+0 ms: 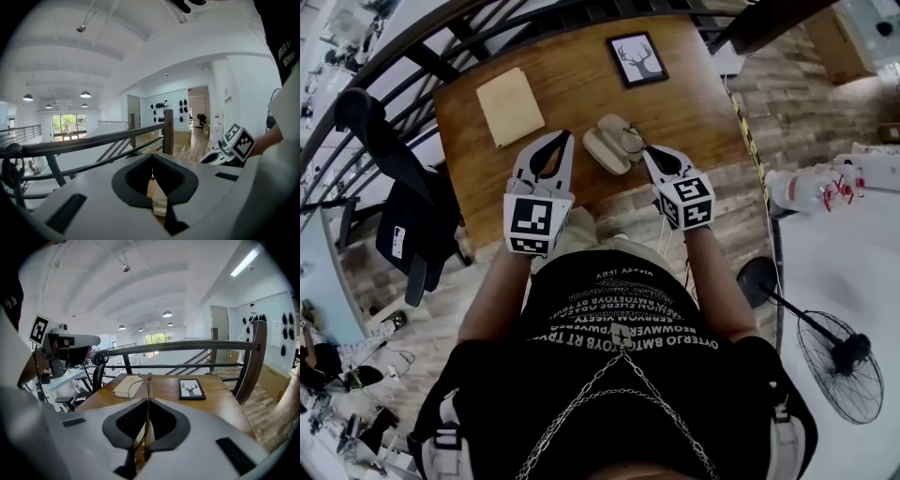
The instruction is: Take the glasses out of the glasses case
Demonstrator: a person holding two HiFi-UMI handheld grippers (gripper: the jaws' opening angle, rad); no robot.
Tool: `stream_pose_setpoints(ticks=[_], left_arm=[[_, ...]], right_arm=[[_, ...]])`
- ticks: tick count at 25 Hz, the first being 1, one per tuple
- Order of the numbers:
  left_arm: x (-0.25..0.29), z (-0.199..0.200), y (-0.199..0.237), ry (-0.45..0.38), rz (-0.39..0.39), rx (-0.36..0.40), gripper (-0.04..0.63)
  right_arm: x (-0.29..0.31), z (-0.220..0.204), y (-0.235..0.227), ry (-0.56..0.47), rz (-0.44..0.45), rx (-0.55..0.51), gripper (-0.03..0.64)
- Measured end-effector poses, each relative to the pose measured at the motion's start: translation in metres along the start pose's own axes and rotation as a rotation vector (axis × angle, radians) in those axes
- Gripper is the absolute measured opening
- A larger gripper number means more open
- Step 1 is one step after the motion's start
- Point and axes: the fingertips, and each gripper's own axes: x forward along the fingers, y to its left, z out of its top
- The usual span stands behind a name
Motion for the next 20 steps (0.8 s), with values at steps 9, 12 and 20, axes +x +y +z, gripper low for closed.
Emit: stream_pose_setpoints(ticks=[9, 12, 20], left_arm=[[-0.018, 0.012, -0.027, -0.042, 0.017, -0.012, 0.025], [-0.028, 0.019, -0.034, -0.062, 0.028, -0.017, 0.025], [-0.058, 0.042, -0.058, -0.103, 0.03, -0.041, 0.025]], right_arm=[[-0.05, 0.034, 0.002, -0.142, -0.009, -0.055, 0.026], [-0.069, 0.045, 0.005, -0.199, -0.015, -0.067, 0.026], [-0.127, 0.069, 0.023, -0.304, -0.024, -0.138, 0.026]])
